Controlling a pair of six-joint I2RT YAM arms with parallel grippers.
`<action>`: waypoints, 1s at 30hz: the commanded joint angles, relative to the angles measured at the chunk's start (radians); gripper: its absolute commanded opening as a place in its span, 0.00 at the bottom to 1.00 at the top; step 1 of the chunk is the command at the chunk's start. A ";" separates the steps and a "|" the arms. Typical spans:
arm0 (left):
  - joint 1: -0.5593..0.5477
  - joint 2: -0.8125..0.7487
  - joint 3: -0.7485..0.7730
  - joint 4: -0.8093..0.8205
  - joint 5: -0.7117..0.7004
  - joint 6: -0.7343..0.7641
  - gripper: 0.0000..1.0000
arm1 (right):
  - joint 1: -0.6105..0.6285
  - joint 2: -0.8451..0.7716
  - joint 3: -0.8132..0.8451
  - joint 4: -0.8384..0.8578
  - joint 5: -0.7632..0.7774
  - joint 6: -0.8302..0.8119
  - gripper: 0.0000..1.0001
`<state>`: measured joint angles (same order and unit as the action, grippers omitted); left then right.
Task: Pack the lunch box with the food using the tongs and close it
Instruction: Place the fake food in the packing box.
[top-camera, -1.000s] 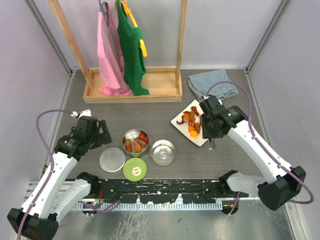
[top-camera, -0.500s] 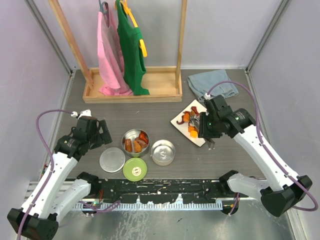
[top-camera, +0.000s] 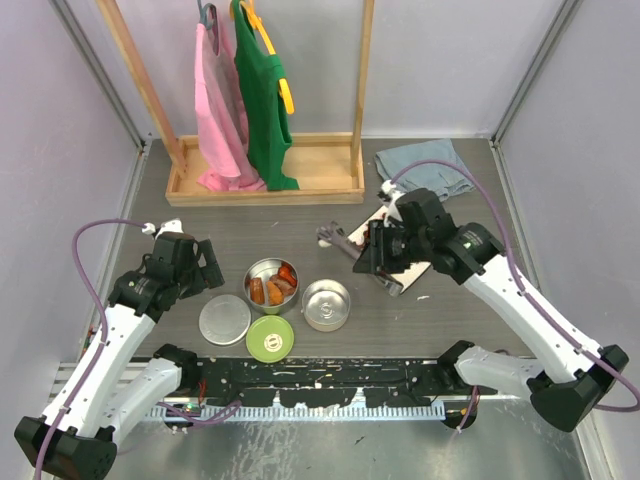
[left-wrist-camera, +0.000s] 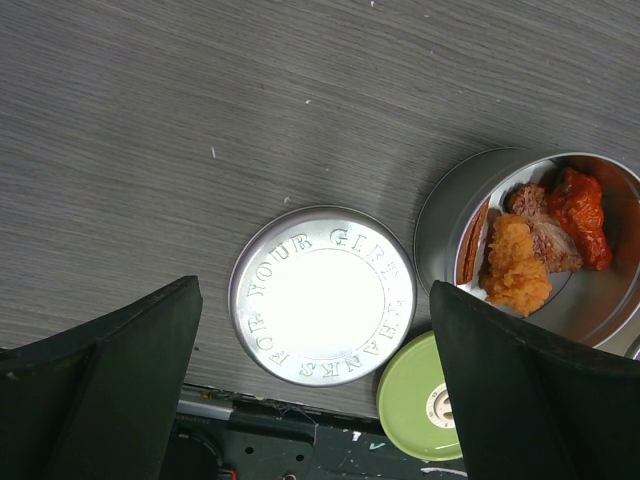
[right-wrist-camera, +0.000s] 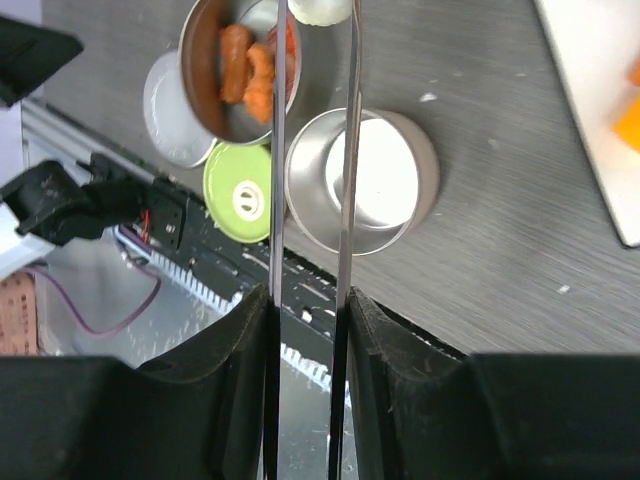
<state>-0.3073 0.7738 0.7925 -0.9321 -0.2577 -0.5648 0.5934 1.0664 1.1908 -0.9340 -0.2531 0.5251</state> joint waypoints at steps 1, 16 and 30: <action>0.003 -0.010 0.019 0.038 -0.005 0.003 0.98 | 0.121 0.057 0.035 0.131 -0.008 0.042 0.30; 0.003 -0.013 0.019 0.038 -0.008 0.003 0.98 | 0.381 0.370 0.143 0.253 0.135 0.105 0.31; 0.003 -0.016 0.018 0.036 -0.011 0.002 0.98 | 0.397 0.437 0.124 0.317 0.130 0.138 0.40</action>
<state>-0.3073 0.7738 0.7925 -0.9321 -0.2577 -0.5648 0.9798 1.5063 1.2797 -0.6872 -0.1310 0.6533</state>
